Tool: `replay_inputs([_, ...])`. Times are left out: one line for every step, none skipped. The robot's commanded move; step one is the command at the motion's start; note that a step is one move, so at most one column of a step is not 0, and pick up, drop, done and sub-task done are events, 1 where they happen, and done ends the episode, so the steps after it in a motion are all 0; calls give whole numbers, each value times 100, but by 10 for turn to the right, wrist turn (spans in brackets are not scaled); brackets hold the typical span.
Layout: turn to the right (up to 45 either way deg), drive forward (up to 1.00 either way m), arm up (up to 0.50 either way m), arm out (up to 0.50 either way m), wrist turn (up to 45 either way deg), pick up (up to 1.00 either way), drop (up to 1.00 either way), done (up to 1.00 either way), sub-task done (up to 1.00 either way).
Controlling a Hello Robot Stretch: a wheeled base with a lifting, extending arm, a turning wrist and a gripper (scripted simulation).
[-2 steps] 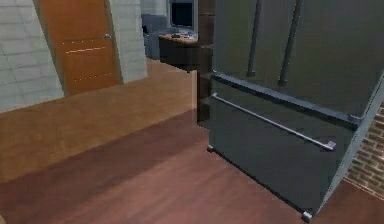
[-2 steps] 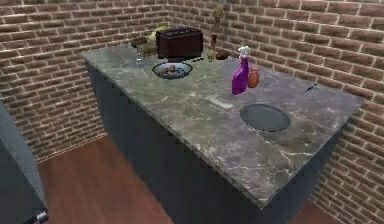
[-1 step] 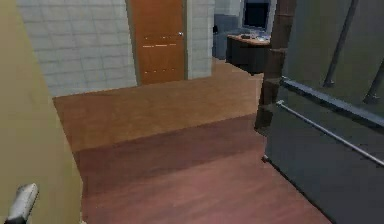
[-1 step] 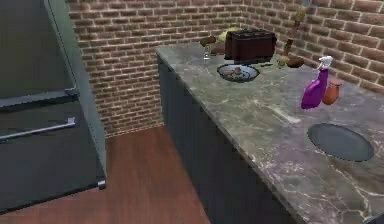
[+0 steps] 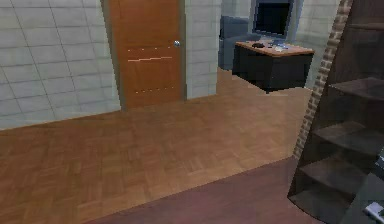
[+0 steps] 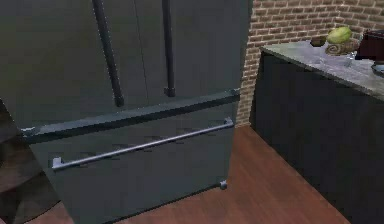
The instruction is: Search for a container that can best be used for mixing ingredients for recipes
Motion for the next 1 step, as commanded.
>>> replay_inputs([0,30,0,0,0,0,0,0,0])
